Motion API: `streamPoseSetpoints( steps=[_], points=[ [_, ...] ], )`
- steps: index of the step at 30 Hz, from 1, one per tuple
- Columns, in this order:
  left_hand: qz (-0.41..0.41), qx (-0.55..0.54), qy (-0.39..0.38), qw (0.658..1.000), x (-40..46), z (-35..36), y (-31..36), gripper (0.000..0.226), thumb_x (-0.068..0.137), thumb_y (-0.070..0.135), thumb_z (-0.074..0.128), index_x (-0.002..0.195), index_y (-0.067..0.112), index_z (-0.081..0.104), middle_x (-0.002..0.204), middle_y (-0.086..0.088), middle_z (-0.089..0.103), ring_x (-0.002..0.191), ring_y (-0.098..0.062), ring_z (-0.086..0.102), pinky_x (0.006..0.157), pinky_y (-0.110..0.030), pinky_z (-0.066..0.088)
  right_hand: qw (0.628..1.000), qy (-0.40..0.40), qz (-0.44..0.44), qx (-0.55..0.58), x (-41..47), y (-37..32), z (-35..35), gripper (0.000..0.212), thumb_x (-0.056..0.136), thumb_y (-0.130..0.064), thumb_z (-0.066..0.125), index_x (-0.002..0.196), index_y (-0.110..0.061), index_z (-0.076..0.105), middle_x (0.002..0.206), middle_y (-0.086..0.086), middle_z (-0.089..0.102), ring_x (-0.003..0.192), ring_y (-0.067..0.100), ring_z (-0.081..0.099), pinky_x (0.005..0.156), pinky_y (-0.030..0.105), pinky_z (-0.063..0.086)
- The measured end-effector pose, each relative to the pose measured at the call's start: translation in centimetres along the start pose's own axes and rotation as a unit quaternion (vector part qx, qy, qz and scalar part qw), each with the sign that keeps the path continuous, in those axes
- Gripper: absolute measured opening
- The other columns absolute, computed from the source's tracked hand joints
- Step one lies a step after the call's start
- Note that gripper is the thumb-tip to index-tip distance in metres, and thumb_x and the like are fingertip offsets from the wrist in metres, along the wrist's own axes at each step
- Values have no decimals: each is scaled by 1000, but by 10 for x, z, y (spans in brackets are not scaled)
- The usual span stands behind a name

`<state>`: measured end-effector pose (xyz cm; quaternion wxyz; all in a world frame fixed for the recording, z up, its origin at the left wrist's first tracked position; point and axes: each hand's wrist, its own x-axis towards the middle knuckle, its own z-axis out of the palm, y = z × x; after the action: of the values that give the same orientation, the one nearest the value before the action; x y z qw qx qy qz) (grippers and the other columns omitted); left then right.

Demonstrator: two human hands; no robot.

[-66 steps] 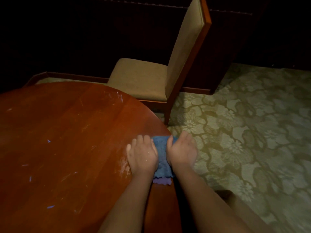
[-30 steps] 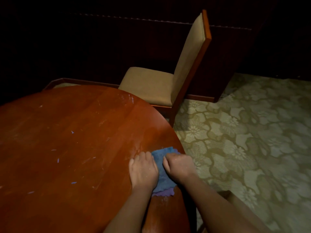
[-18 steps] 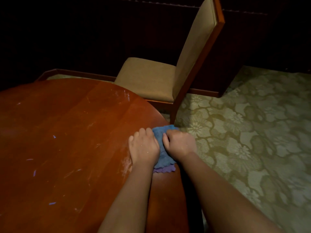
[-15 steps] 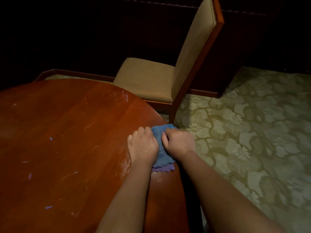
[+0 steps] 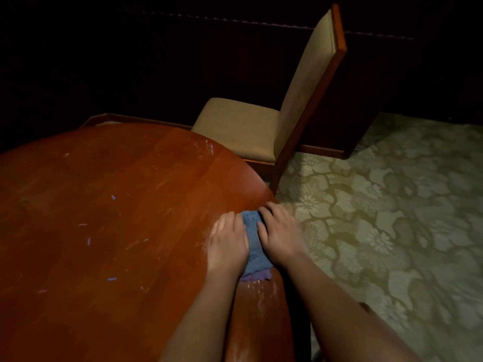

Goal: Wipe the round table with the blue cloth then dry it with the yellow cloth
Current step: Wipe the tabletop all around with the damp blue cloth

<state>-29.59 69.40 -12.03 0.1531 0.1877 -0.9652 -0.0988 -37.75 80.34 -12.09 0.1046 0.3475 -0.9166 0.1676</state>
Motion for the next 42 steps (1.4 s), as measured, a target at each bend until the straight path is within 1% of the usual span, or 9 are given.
streamPoseSetpoints(
  steps=[5, 11, 24, 31, 35, 36, 38, 40, 42],
  points=[
    [-34, 61, 16, 997, -42, -19, 3, 25, 85, 28, 52, 100, 11, 64, 81, -3, 54, 72, -21, 52, 67, -36, 46, 999, -2, 21, -38, -42, -16, -10, 37, 89, -37, 39, 102, -13, 64, 91, 4, 58, 78, 22, 53, 69, 35, 45],
    [-40, 76, 1, 996, -77, -31, 6, 31, 87, 33, 34, 85, 16, 61, 76, 0, 49, 69, -19, 47, 62, -35, 39, 997, 23, 15, -67, -78, -34, -21, 27, 88, -34, 40, 84, -14, 58, 76, 3, 51, 69, 23, 48, 68, 34, 29],
    [-69, 68, 39, 995, 6, -2, 3, 15, 86, 26, 43, 80, 18, 55, 76, -2, 48, 71, -22, 46, 64, -36, 33, 995, 71, 40, -62, 3, -9, 13, 28, 84, -34, 41, 85, -15, 61, 84, 6, 57, 75, 25, 52, 72, 35, 30],
    [-40, 54, -4, 998, 6, -14, 2, 28, 80, 24, 66, 105, 11, 63, 90, -5, 57, 81, -24, 54, 79, -38, 38, 998, 45, 28, -32, 4, -10, 0, 34, 86, -33, 42, 96, -13, 66, 101, 6, 64, 91, 22, 56, 74, 35, 49],
    [50, 44, -72, 995, -17, -30, -3, 34, 72, 18, 78, 103, 8, 68, 96, -8, 63, 88, -25, 60, 78, -36, 49, 1000, 4, -18, -2, -11, -13, -14, 31, 86, -26, 43, 92, -8, 68, 95, 6, 64, 84, 23, 60, 67, 32, 51],
    [54, 42, -107, 992, -25, -36, -5, 37, 81, 18, 71, 116, 7, 64, 114, -11, 61, 107, -27, 58, 92, -37, 46, 1000, -12, -20, 6, -16, -12, -18, 34, 87, -27, 43, 96, -7, 69, 98, 7, 66, 87, 24, 62, 69, 32, 53],
    [71, 68, -182, 978, -41, -43, -10, 54, 98, 16, 43, 149, 7, 26, 155, -13, 23, 144, -27, 20, 117, -37, 14, 998, -54, -26, 2, -29, -10, -24, 43, 88, -30, 40, 108, -4, 68, 110, 11, 66, 99, 28, 64, 79, 33, 54],
    [55, 86, -229, 968, -53, -53, -9, 60, 101, 14, 30, 153, 10, -1, 160, -9, -8, 147, -23, -6, 117, -34, -2, 995, -99, -23, -7, -47, -10, -28, 50, 93, -34, 34, 119, -4, 65, 124, 14, 62, 113, 30, 60, 88, 38, 53],
    [28, 76, -239, 968, -59, -61, -4, 60, 102, 18, 28, 153, 12, -5, 159, -5, -12, 147, -19, -10, 117, -32, -4, 990, -137, -16, -23, -62, -13, -32, 60, 101, -39, 18, 124, -3, 61, 131, 17, 57, 121, 32, 55, 99, 37, 46]
  ],
)
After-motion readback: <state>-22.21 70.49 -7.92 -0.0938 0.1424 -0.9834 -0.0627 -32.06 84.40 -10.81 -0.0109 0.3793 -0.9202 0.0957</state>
